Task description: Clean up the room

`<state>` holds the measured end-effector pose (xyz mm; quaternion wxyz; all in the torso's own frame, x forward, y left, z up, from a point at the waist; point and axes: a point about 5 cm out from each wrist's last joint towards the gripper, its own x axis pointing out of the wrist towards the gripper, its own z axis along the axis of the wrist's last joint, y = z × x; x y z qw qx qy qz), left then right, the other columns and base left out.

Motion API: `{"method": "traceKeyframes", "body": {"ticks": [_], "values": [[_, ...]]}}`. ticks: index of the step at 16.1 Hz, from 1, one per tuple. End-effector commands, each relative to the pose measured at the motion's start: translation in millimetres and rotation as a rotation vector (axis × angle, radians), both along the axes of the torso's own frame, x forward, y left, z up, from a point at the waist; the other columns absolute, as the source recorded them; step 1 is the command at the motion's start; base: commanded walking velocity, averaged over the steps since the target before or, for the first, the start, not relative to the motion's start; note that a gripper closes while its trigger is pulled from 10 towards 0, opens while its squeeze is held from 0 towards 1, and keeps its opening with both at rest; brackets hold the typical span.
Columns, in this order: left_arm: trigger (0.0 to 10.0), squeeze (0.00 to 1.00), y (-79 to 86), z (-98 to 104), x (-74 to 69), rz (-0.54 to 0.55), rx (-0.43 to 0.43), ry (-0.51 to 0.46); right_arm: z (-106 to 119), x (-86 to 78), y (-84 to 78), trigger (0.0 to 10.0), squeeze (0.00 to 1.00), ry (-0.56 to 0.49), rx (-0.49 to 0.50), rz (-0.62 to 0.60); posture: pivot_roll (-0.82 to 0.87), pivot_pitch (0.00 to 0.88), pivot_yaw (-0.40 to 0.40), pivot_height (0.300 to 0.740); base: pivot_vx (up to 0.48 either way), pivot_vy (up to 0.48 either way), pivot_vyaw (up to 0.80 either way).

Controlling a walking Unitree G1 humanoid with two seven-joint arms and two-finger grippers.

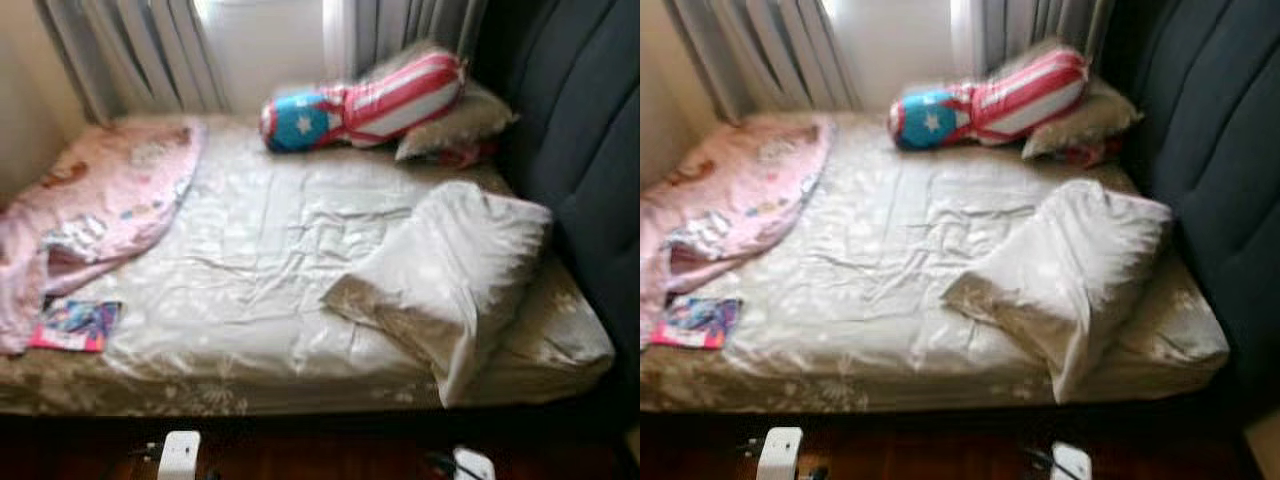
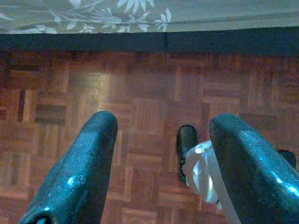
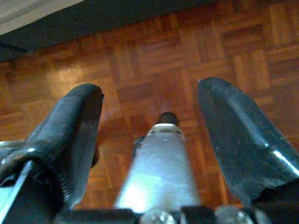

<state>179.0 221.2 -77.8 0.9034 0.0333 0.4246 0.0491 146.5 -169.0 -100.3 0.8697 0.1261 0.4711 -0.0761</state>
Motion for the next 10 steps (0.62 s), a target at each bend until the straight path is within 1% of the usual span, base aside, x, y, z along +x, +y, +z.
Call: {"method": "traceKeyframes", "body": {"ticks": [1, 5, 8, 9, 10], "values": [[10.0, 0.0, -2.2, -2, 0.1, -0.001, -0.052, 0.036, 20, 46.5, -2.8, 10.0, 0.0, -0.104, -0.075, 0.151, 0.09, 0.0, -0.103, 0.74, 0.0, 0.0, 0.0], [10.0, 0.0, 3.6, -2, -4.8, 0.009, -0.056, 0.045, 20, 46.8, -2.1, 10.0, 0.0, -0.102, -0.08, 0.159, 0.09, 0.0, -0.105, 0.74, 0.0, 0.0, 0.0], [10.0, 0.0, 3.2, -3, -6.1, 0.009, -0.06, 0.047, 20, 46.9, -0.6, 10.0, 0.0, -0.091, -0.094, 0.179, 0.09, 0.0, -0.104, 0.74, 0.0, 0.0, 0.0], [10.0, 0.0, 1.1, -5, -8.8, 0.005, -0.064, 0.053, 20, 47.5, 1.6, 10.0, 0.0, -0.103, -0.082, 0.157, 0.08, 0.0, -0.102, 0.74, 0.0, 0.0, 0.0], [10.0, 0.0, 0.3, -5, -10.0, 0.011, -0.068, 0.055, 20, 47.2, 1.6, 10.0, 0.0, -0.101, -0.084, 0.161, 0.08, 0.0, -0.101, 0.74, 0.0, 0.0, 0.0]]}}
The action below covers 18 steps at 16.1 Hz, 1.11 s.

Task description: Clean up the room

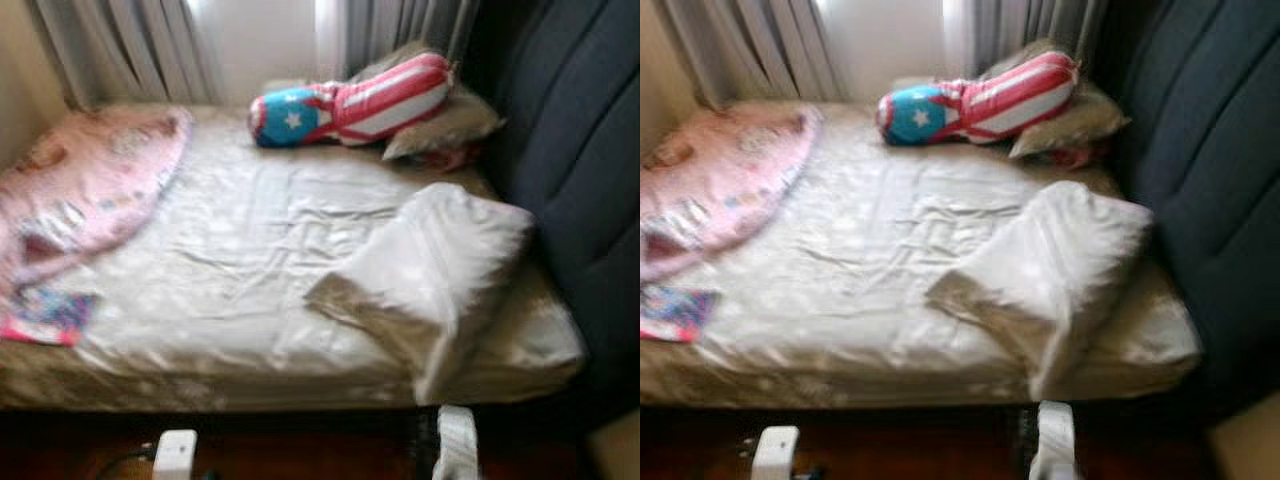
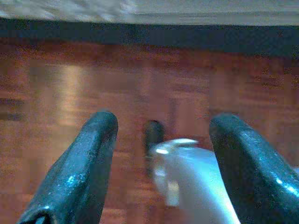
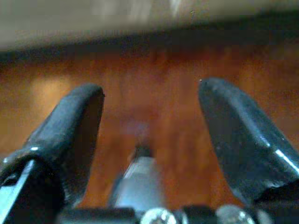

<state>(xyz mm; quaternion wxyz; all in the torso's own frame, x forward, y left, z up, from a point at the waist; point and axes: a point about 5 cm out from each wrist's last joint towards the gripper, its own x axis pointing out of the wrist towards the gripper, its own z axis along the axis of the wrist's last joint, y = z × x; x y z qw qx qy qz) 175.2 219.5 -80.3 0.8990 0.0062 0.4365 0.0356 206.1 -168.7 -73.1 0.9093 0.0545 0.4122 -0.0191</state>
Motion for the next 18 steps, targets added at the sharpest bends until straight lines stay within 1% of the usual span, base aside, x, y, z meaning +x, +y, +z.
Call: {"method": "traceKeyframes", "body": {"ticks": [1, 6, 18], "values": [[10.0, 0.0, 1.6, -3.4, -7.0, 0.02, -0.009, 0.033, -7.0, -12.6, 1.0, 10.0, 0.0, 0.043, 0.004, -0.001, 0.08, 0.0, -0.101, 0.74, 0.0, 0.0, 0.0], [10.0, 0.0, 1.5, -4.6, -9.9, 0.009, -0.014, 0.04, -8.6, -16.0, -0.8, 10.0, 0.0, 0.049, 0.01, -0.002, 0.08, 0.0, -0.093, 0.74, 0.0, 0.0, 0.0], [10.0, 0.0, 1.5, -4.6, -9.9, 0.009, -0.014, 0.04, -8.6, -16.0, -0.8, 10.0, 0.0, 0.049, 0.01, -0.002, 0.08, 0.0, -0.093, 0.74, 0.0, 0.0, 0.0]]}}
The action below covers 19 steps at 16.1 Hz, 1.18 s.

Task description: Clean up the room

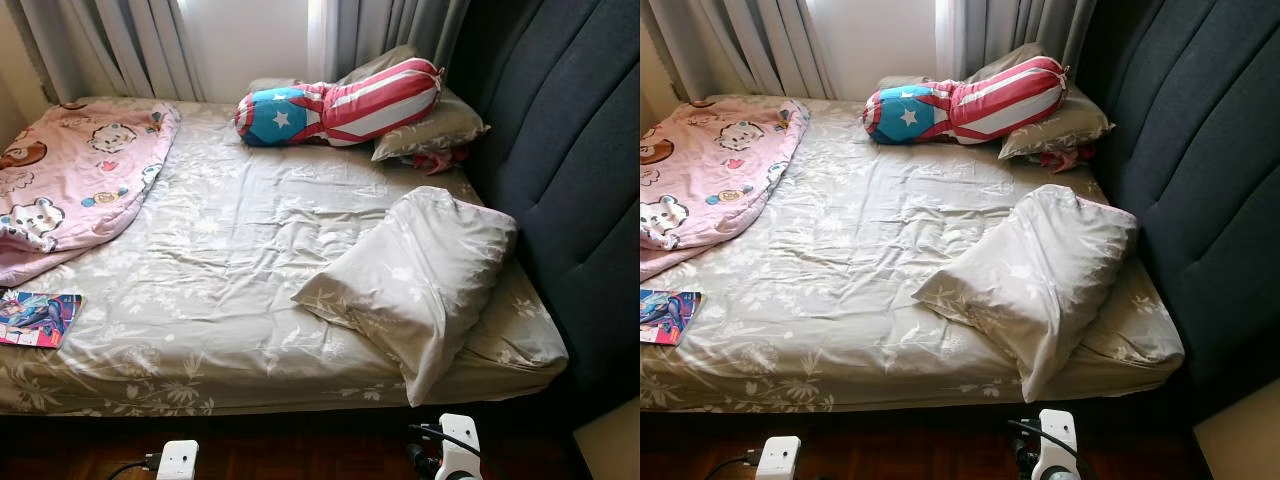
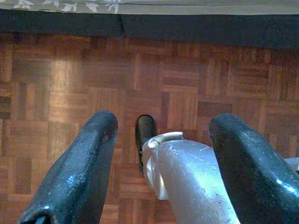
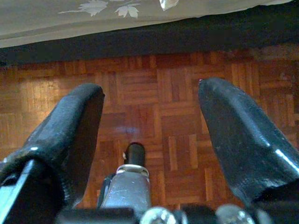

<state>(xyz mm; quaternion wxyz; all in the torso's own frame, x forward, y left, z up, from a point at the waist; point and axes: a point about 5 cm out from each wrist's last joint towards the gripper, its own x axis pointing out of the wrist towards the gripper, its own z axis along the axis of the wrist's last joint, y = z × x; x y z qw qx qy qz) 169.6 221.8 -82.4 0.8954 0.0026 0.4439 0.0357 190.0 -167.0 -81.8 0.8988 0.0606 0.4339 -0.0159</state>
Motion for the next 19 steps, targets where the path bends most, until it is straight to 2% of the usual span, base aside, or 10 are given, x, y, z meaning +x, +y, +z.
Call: {"method": "traceKeyframes", "body": {"ticks": [1, 3, 4, 5, 7, 9, 11, 14, 16, 19], "values": [[10.0, 0.0, -0.8, -2, -4.2, 0.006, -0.007, 0.024, 0, 0.1, -2.5, 10.0, 0.0, 0.002, -0.006, -0.004, 0.08, 0.0, -0.093, 0.74, 0.0, 0.0, 0.0], [10.0, 0.0, -0.8, -2, -4.2, 0.006, -0.007, 0.024, 0, 0.1, -2.5, 10.0, 0.0, 0.002, -0.006, -0.004, 0.08, 0.0, -0.093, 0.74, 0.0, 0.0, 0.0], [10.0, 0.0, -7.8, 2, 8.8, -0.042, 0.003, 0.0, 1, 0.4, -6.9, 10.0, 0.0, -0.013, 0.0, -0.055, -0.01, 0.0, 0.013, 0.74, 0.0, 0.0, 0.0], [10.0, 0.0, -25.9, 11, 33.2, -0.133, 0.015, -0.047, 3, 0.5, -20.3, 10.0, 0.0, -0.038, -0.004, -0.137, -0.05, 0.0, 0.033, 0.74, 0.0, 0.0, 0.0], [10.0, 0.0, -31.7, 12, 37.2, -0.149, 0.01, -0.055, 3, -0.6, -25.2, 10.0, 0.0, -0.042, -0.01, -0.143, -0.06, 0.0, 0.051, 0.74, 0.0, 0.0, 0.0], [10.0, 0.0, -39.9, 17, 48.0, -0.183, 0.012, -0.081, 1, -8.1, -31.1, 10.0, 0.0, -0.043, -0.011, -0.179, -0.08, 0.0, 0.088, 0.74, 0.0, 0.0, 0.0], [10.0, 0.0, -39.0, 21, 53.1, -0.191, 0.015, -0.095, -2, -13.5, -29.3, 10.0, 0.0, -0.034, -0.006, -0.181, -0.1, 0.0, 0.093, 0.74, 0.0, 0.0, 0.0], [10.0, 0.0, -33.3, 25, 57.9, -0.129, 0.01, -0.123, -3, -16.1, -28.9, 10.0, 0.0, -0.03, -0.002, -0.191, -0.09, 0.0, 0.068, 0.74, 0.0, 0.0, 0.0], [10.0, 0.0, -32.2, 32, 66.9, -0.051, -0.016, -0.207, 0, -9.4, -26.8, 10.0, 0.0, -0.058, 0.003, -0.199, -0.04, 0.0, 0.041, 0.74, 0.0, 0.0, 0.0], [10.0, 0.0, -29.1, 36, 68.9, -0.007, -0.029, -0.272, 7, 3.3, -17.3, 10.0, 0.0, -0.127, 0.017, -0.159, -0.04, 0.0, 0.026, 0.74, 0.0, 0.0, 0.0]]}}
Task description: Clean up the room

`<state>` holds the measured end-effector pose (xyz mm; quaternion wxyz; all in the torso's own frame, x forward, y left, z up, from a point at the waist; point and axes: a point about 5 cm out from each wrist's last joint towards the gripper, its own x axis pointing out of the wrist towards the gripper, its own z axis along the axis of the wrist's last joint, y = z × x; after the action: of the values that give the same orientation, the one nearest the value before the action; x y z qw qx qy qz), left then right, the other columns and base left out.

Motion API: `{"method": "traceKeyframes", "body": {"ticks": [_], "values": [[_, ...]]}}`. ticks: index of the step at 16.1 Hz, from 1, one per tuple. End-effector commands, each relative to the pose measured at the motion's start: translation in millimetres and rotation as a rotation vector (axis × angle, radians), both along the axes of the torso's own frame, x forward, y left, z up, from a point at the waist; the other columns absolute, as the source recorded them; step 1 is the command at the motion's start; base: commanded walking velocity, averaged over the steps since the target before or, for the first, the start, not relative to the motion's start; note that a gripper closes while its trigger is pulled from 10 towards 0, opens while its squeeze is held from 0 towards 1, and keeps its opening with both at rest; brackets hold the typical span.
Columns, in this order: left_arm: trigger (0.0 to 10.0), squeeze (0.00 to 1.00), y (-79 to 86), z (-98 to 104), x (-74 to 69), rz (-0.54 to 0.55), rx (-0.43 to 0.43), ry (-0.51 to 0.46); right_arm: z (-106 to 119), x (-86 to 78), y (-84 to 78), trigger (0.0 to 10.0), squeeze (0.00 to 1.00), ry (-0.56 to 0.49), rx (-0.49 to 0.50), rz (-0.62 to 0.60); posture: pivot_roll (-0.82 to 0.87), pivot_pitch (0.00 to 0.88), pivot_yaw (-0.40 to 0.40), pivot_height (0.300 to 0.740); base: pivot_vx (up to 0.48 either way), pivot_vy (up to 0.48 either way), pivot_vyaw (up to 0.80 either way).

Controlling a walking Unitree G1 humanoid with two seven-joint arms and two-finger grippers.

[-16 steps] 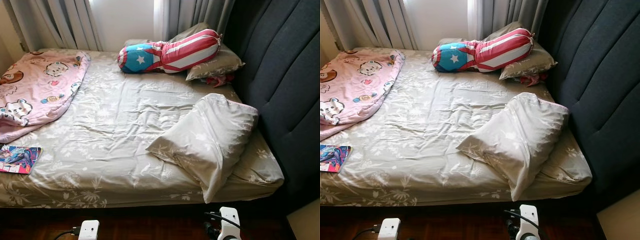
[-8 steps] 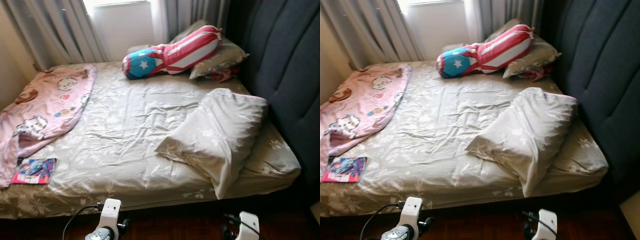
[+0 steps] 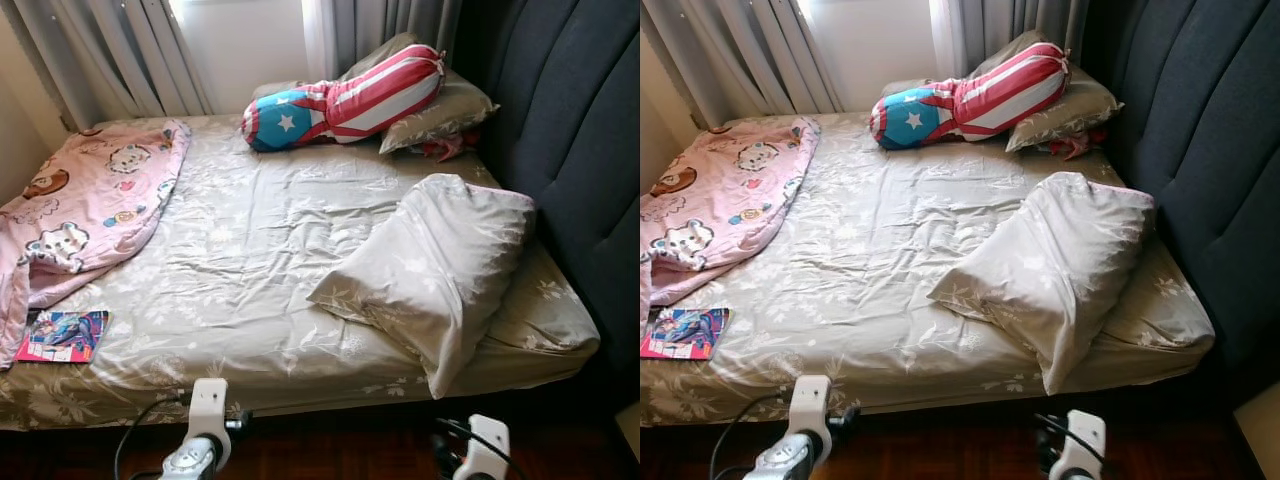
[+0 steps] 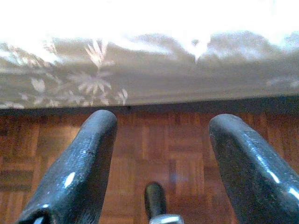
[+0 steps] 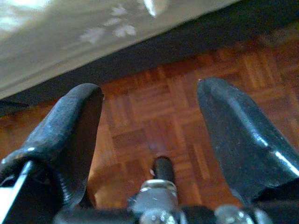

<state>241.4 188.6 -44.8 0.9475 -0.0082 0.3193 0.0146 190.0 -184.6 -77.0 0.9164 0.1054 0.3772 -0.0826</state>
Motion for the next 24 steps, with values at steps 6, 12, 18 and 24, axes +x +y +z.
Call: {"method": "traceKeyframes", "body": {"ticks": [6, 12, 18, 24], "values": [[10.0, 0.0, 10.6, 29, 11.6, -0.021, 0.035, -0.29, 31, 32.7, -13.4, 10.0, 0.0, -0.287, -0.042, -0.049, -0.05, 0.0, 0.019, 0.74, 0.0, 0.0, 0.0], [10.0, 0.0, 7.8, 51, 4.6, -0.063, 0.035, -0.474, 60, 40.2, -4.6, 10.0, 0.0, -0.545, -0.073, 0.018, -0.05, 0.0, -0.011, 0.74, 0.0, 0.0, 0.0], [10.0, 0.0, 4.0, 80, 22.8, -0.074, 0.052, -0.573, 74, 41.3, -1.5, 10.0, 0.0, -0.605, -0.086, -0.031, -0.05, 0.0, -0.017, 0.74, 0.0, 0.0, 0.0], [10.0, 0.0, -1.3, 80, 22.4, -0.107, 0.019, -0.56, 67, 34.9, -9.2, 10.0, 0.0, -0.53, -0.1, -0.083, -0.07, 0.0, -0.004, 0.74, 0.092, 0.0, -0.09]]}}
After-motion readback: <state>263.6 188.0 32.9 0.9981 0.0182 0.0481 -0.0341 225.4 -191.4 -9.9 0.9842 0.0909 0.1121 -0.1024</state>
